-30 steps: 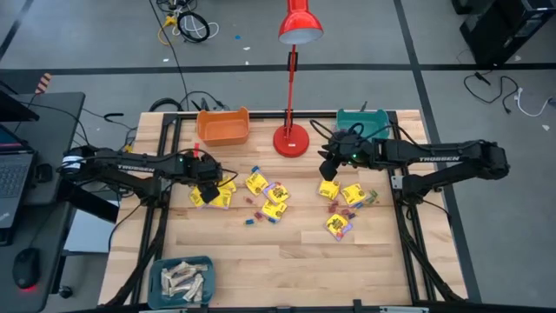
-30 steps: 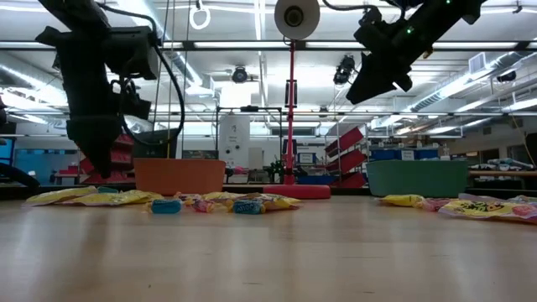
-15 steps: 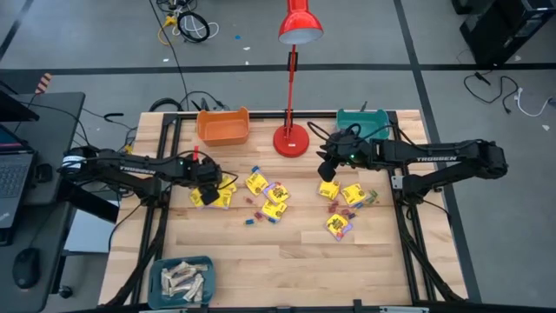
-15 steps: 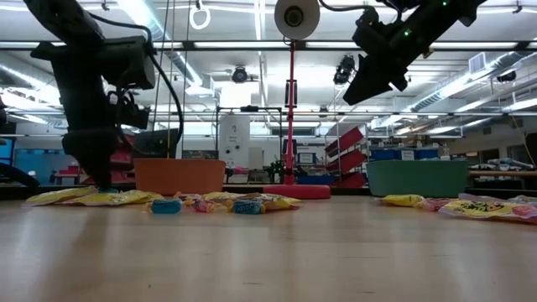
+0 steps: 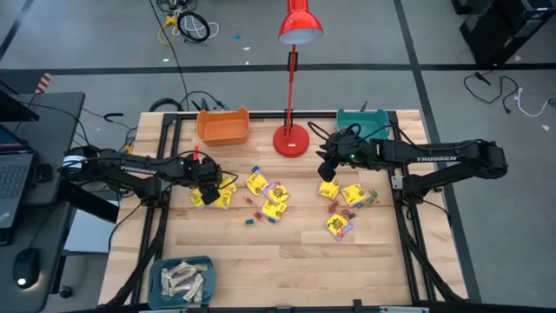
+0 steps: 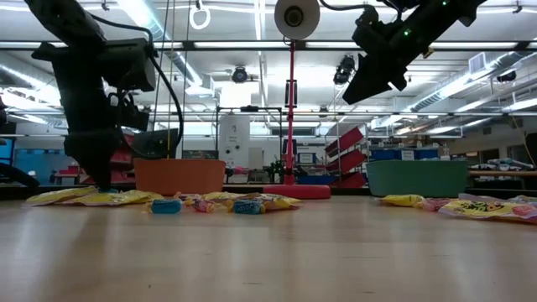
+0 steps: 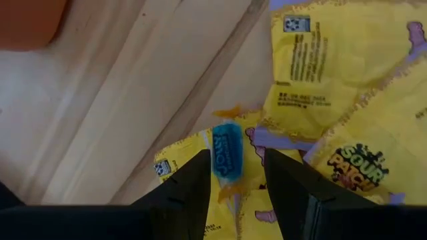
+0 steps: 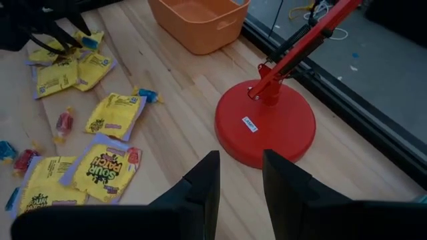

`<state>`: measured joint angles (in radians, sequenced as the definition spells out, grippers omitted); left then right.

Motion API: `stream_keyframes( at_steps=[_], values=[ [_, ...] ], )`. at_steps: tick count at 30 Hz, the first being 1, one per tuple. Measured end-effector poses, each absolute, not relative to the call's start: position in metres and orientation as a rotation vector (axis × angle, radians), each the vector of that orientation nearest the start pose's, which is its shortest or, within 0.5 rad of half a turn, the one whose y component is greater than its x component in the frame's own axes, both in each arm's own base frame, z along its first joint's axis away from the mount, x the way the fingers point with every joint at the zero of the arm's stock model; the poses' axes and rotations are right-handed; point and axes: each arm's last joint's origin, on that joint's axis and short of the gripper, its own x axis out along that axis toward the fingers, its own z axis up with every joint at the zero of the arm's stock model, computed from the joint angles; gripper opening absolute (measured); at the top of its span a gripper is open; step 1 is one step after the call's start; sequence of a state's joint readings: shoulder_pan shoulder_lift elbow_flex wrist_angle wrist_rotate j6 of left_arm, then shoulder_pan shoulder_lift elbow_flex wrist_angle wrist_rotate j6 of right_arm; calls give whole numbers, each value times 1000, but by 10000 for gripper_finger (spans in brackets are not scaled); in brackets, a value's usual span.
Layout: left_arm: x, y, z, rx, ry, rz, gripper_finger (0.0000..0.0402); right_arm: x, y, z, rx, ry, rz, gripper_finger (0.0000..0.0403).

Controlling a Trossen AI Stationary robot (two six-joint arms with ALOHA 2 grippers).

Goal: Sort candy
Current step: Put the small blue candy into the green bin

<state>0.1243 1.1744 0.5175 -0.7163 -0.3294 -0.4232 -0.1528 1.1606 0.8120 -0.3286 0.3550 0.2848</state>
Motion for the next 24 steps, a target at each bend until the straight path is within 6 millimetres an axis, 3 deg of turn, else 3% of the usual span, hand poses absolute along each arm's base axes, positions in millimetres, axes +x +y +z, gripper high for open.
stream_keyframes(
  at_steps=[24],
  values=[
    [169, 31, 139, -171, 1347, 687, 125, 235, -46, 259, 199, 606, -580, 99]
  ],
)
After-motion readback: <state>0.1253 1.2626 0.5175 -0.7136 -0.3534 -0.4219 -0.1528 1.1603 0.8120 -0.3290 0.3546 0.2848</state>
